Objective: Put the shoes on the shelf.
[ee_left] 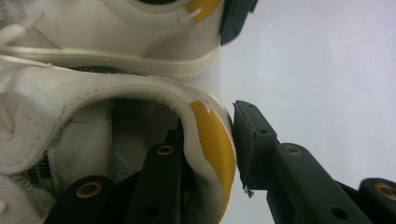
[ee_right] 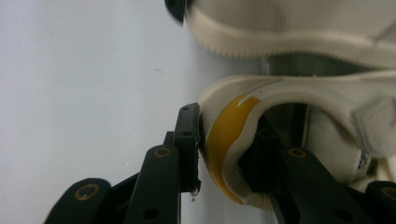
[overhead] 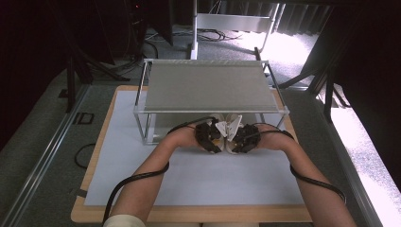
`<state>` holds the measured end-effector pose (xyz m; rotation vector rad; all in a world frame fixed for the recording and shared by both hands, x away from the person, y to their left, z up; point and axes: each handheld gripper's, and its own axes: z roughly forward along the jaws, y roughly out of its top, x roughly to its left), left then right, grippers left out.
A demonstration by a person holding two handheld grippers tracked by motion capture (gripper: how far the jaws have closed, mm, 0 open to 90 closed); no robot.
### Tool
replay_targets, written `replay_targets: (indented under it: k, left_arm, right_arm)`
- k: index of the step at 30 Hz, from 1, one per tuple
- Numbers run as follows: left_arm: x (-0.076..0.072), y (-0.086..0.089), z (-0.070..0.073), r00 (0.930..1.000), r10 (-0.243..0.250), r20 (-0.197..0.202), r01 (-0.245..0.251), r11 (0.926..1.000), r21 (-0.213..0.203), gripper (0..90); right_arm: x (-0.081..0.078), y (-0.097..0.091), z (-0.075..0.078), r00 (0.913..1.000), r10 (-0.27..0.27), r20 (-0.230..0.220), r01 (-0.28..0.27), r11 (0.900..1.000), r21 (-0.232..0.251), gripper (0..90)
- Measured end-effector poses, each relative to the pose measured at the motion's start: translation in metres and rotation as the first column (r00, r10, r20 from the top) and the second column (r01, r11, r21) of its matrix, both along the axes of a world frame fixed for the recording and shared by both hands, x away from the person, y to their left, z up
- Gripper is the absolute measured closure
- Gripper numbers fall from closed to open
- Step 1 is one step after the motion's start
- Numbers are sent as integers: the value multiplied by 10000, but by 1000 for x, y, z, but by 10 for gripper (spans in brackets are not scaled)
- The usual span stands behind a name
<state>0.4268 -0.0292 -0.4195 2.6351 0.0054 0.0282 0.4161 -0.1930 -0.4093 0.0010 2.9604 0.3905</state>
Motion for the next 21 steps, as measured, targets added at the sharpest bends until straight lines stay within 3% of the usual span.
replay_targets:
  k: [3, 8, 12, 14, 15, 16, 17, 19, 21]
  left_arm:
    - [0, -5, -4, 9997, -243, -37, 245, 9991, 344, 724]
    - [-2, -4, -6, 9993, 261, -251, -265, 9995, -155, 710]
    - [-7, -6, -5, 9941, 1078, 94, -1070, 9922, -637, 652]
    - [-10, -8, -5, 9872, 1593, 86, -1578, 9829, -946, 616]
    - [-16, -12, -8, 9724, 2324, -181, -2322, 9592, -1614, 586]
    - [-18, -15, -9, 9637, 2657, -279, -2663, 9471, -1791, 566]
    - [-10, -10, 1, 9830, 1734, 610, -1729, 9849, -134, 557]
    - [-14, -12, 4, 9661, 2284, 1207, -2293, 9733, -68, 395]
    - [-16, -12, 9, 9555, 2645, 1306, -2659, 9640, -68, 370]
  right_arm:
    - [1, 0, -1, 9999, 7, 121, -9, 9998, 192, 680]
    - [-2, -2, 0, 9986, -353, 388, 331, 9979, 563, 611]
    - [-5, -7, 2, 9945, -958, 412, 909, 9902, 1064, 488]
    - [-6, -10, 4, 9899, -1331, 493, 1260, 9839, 1264, 477]
    - [-6, -12, 6, 9875, -1487, 530, 1398, 9796, 1446, 471]
    - [-7, -13, 8, 9842, -1676, 569, 1561, 9735, 1672, 471]
    - [-8, -15, 9, 9833, -1734, 544, 1609, 9699, 1828, 462]
    - [-11, -20, 15, 9780, -1996, 604, 1818, 9578, 2227, 448]
    - [-15, -25, 18, 9715, -2283, 638, 2054, 9451, 2541, 433]
